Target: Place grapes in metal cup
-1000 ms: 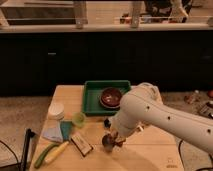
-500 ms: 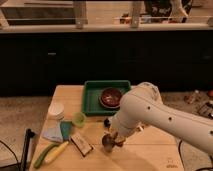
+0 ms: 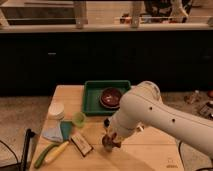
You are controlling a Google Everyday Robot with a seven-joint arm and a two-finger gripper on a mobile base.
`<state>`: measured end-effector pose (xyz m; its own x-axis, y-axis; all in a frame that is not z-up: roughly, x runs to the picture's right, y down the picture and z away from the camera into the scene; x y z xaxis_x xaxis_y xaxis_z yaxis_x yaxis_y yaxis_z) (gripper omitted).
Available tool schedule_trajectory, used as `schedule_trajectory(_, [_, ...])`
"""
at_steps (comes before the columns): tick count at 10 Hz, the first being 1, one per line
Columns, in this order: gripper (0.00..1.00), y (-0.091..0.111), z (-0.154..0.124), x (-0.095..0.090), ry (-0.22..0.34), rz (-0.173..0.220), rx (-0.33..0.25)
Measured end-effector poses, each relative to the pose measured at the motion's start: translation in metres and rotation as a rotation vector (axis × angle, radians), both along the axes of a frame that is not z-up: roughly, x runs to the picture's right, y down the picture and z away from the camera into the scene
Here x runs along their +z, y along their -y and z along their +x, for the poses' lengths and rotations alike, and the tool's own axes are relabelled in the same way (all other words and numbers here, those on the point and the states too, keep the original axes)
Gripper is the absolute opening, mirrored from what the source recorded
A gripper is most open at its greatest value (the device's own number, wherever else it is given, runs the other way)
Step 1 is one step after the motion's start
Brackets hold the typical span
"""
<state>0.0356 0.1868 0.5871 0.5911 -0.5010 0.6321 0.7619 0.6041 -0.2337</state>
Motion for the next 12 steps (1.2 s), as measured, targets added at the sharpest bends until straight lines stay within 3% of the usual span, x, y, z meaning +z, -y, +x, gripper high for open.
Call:
schedule_trajectory(6, [0.01, 0.005, -0.022, -0.002, 0.085, -0.029, -0.07])
schedule_trajectory(12, [0.01, 0.008, -0.038, 0.01, 0.166, -0.102, -0.113])
